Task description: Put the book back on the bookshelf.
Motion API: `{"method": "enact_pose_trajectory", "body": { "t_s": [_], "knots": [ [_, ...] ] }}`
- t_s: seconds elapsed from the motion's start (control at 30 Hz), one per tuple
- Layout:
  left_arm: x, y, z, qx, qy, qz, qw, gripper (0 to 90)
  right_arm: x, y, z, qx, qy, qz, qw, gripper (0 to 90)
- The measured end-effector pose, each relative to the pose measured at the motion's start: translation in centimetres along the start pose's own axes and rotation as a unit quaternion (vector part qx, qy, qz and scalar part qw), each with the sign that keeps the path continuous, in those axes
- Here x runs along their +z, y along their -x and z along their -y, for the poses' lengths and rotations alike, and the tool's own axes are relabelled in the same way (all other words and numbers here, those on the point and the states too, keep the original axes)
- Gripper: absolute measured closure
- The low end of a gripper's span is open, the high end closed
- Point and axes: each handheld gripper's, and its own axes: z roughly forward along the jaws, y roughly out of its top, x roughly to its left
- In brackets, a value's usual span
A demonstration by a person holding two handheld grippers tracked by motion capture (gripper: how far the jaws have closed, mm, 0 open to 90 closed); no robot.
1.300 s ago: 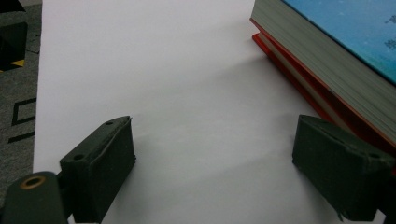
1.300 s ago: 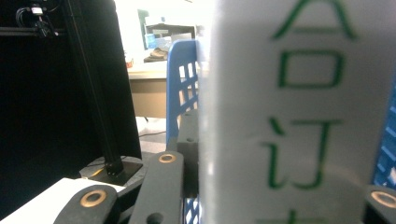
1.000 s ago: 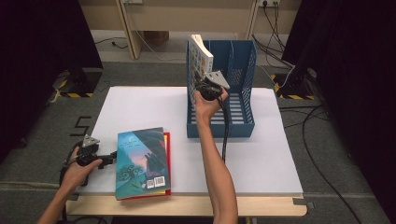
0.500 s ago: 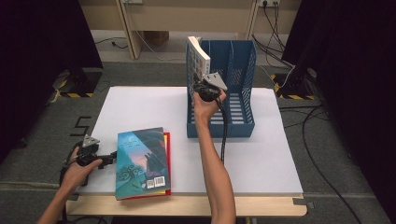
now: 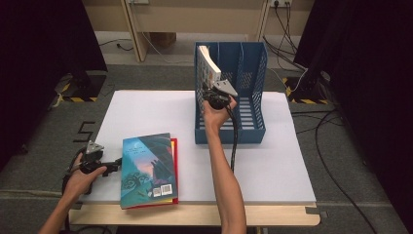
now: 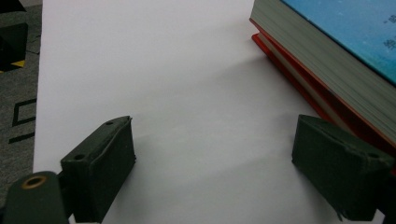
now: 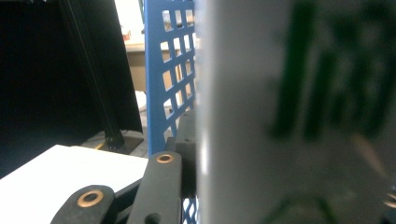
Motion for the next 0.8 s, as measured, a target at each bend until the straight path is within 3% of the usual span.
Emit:
{"method": "enact_pose_trajectory", "body": {
  "t_s": [0.17, 0.3, 0.37, 0.5, 0.8],
  "knots": [
    [0.0, 0.0, 0.0, 0.001, 0.001, -0.001, 1.0, 12.3, -0.6, -0.2, 0.2, -0.016, -0.01, -0.008, 0.9998, 71.8],
    [0.0, 0.0, 0.0, 0.002, 0.0, -0.001, 1.0, 12.4, -1.3, -0.3, -0.2, -0.013, 0.003, -0.03, 0.9995, 64.4],
    [0.0, 0.0, 0.0, 0.001, 0.0, -0.001, 1.0, 12.4, -1.6, -0.4, -0.7, -0.026, 0.007, -0.03, 0.9992, 63.2],
    [0.0, 0.0, 0.0, 0.002, 0.0, -0.001, 1.0, 12.4, -2.5, -0.8, -1.1, -0.028, 0.011, -0.035, 0.999, 57.5],
    [0.0, 0.0, 0.0, 0.002, 0.0, -0.001, 1.0, 12.4, -4.6, -0.3, 0.1, -0.042, -0.02, -0.059, 0.9972, 53.9]
  ]
}}
